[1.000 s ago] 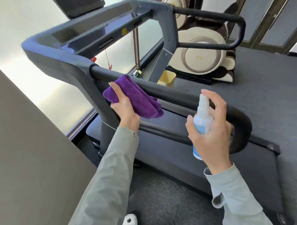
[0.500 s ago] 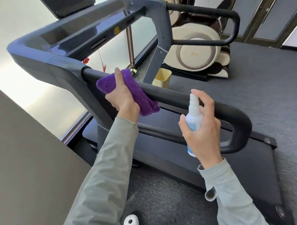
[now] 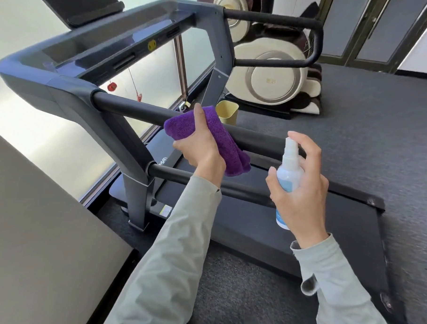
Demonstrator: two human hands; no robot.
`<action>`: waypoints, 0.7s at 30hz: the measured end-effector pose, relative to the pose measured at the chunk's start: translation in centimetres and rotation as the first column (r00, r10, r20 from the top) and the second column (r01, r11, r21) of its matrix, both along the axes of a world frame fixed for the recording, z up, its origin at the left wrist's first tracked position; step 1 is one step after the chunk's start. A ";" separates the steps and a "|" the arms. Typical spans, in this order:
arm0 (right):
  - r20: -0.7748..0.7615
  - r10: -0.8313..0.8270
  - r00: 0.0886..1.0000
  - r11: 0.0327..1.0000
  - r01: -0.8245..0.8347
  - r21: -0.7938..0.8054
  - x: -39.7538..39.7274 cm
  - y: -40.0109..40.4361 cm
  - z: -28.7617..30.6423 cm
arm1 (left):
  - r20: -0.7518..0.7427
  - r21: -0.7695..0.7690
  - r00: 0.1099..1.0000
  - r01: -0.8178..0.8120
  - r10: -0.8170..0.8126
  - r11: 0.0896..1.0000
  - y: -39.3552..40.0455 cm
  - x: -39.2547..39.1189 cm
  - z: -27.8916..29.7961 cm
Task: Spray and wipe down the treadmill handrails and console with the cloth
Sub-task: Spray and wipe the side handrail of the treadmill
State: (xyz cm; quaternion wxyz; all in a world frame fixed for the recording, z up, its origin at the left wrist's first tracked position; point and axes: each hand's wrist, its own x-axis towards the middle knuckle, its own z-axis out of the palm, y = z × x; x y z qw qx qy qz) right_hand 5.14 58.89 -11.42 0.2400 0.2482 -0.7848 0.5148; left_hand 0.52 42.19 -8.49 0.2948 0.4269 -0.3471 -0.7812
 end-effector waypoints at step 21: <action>0.081 0.075 0.994 0.995 -0.070 -0.069 -3.5 9.7 -0.7 | 0.087 -0.096 0.992 0.099 -0.091 0.990 13.3 0.6 -1.4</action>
